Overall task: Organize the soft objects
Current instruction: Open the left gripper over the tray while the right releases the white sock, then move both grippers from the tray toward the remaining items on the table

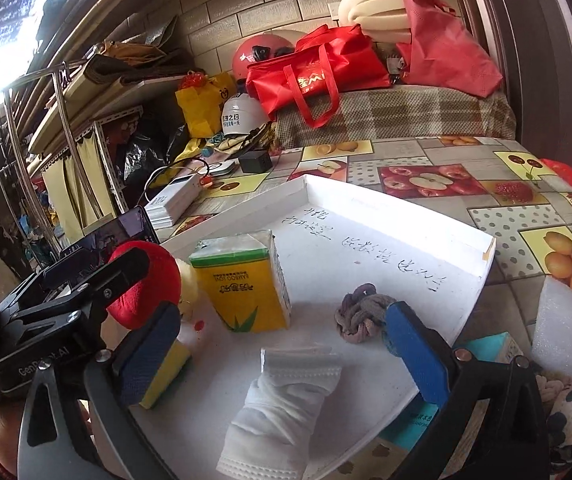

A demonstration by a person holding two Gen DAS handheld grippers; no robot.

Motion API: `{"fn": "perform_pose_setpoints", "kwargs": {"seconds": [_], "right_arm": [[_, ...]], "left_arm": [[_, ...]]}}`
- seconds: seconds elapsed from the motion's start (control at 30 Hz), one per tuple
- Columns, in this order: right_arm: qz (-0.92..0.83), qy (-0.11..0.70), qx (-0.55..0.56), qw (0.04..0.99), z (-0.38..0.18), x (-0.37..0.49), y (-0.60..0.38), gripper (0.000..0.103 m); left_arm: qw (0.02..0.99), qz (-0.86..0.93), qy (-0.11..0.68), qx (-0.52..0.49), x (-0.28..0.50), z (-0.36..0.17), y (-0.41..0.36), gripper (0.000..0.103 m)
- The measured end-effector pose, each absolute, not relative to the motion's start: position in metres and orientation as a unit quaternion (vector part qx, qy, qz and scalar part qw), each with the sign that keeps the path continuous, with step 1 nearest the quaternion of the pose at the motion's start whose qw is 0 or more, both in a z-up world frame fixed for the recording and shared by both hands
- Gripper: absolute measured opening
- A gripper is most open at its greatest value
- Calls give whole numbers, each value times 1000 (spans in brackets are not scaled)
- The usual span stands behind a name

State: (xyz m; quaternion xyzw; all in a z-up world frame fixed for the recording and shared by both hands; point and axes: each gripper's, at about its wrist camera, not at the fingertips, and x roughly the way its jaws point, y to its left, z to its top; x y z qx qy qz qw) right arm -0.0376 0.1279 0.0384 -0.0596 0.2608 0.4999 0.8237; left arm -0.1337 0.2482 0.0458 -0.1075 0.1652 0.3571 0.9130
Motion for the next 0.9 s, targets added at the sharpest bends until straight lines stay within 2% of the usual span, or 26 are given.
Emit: {"fn": "perform_pose_setpoints", "kwargs": {"seconds": [0.47, 0.9], "right_arm": [[471, 203, -2, 859, 48, -45, 94, 103], [468, 163, -27, 868, 53, -68, 54, 103]], "left_arm": [[917, 372, 124, -75, -146, 51, 233, 103], [925, 352, 132, -57, -143, 51, 210, 103]]}}
